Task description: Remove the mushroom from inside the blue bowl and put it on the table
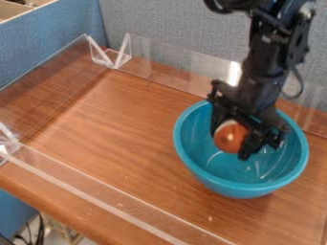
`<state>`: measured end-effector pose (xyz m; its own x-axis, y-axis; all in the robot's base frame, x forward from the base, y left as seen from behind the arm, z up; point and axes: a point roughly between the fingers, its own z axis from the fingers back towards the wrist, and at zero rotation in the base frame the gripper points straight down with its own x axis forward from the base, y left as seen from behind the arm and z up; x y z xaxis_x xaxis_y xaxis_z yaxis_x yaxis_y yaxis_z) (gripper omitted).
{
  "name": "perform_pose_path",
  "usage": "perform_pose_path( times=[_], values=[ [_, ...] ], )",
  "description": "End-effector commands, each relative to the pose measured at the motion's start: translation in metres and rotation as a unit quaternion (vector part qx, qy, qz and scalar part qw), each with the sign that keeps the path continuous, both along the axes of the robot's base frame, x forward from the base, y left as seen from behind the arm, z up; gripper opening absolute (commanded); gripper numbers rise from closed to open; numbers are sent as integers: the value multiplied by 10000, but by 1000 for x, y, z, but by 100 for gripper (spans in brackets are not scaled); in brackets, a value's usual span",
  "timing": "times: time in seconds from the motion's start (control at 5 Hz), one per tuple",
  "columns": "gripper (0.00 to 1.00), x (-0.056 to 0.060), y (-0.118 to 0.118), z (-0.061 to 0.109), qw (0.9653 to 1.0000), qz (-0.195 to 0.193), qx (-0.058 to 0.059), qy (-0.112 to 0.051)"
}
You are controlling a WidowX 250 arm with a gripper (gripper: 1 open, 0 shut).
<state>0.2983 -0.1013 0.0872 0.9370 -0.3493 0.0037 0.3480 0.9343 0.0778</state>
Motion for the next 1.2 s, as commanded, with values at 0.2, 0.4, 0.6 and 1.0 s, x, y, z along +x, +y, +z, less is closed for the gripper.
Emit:
perform_pose_path(
  times=[0.2,0.4,0.6,1.0],
  values=[
    [0,-2,17,62,9979,103,-65,-637],
    [0,-4,49,74,9970,343,5,-695],
    [0,1,54,68,9972,344,-12,-665],
    [0,11,67,54,9977,352,-29,-584]
  ],
)
